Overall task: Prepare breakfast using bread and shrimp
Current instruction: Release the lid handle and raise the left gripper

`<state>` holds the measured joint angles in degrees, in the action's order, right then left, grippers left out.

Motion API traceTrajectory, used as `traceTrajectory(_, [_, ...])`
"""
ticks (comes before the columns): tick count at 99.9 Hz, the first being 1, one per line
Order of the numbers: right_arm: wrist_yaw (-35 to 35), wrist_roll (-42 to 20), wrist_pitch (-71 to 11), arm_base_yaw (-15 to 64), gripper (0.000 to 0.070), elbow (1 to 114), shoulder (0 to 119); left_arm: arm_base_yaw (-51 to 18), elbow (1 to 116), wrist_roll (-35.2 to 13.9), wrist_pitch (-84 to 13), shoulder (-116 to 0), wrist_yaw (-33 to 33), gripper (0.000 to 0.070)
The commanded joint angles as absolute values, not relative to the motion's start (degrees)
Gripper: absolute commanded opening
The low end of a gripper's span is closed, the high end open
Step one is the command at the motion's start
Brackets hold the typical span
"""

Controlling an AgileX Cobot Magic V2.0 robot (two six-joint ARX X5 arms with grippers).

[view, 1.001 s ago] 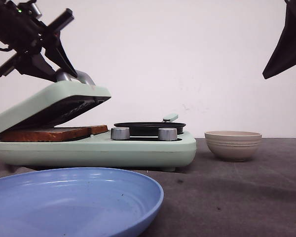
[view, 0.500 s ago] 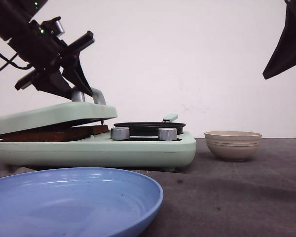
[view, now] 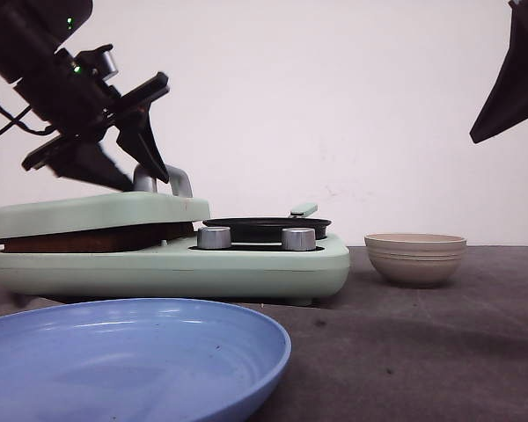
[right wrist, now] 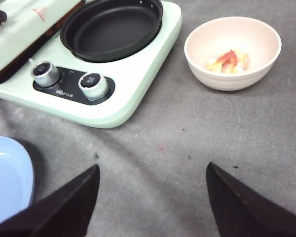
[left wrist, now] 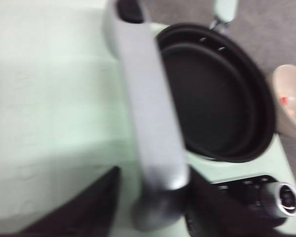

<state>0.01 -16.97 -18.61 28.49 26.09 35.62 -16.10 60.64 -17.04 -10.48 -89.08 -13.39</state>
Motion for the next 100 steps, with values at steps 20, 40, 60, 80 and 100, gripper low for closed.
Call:
traceTrajectory(20, [0.05, -17.58, -18.11, 28.84, 0.0415, 26.35, 35.83, -14.96, 61.49, -17.21, -13.76, -90.7, -14.81, 0.0405])
traceTrajectory(40, [0.03, -17.56, -18.11, 28.84, 0.0415, 26.35, 35.83, -14.98, 66.87, -17.17, -14.04, -86.91, -17.52, 0.0403])
traceTrajectory(60, [-0.03, -17.63, -18.04, 28.84, 0.0415, 26.35, 35.75, -14.76, 72.69, -16.45, -14.37, -80.38, -17.63, 0.04])
traceTrajectory(80, [-1.76, -17.65, -18.06, 28.84, 0.0415, 26.35, 35.7, -14.52, 75.77, -13.15, -14.13, -73.12, -17.58, 0.0393])
traceTrajectory(100, [-3.11, -17.96, -18.06, 28.84, 0.0415, 26.37, 35.73, -14.48, 75.79, -7.68, -14.15, -66.57, -17.54, 0.0393])
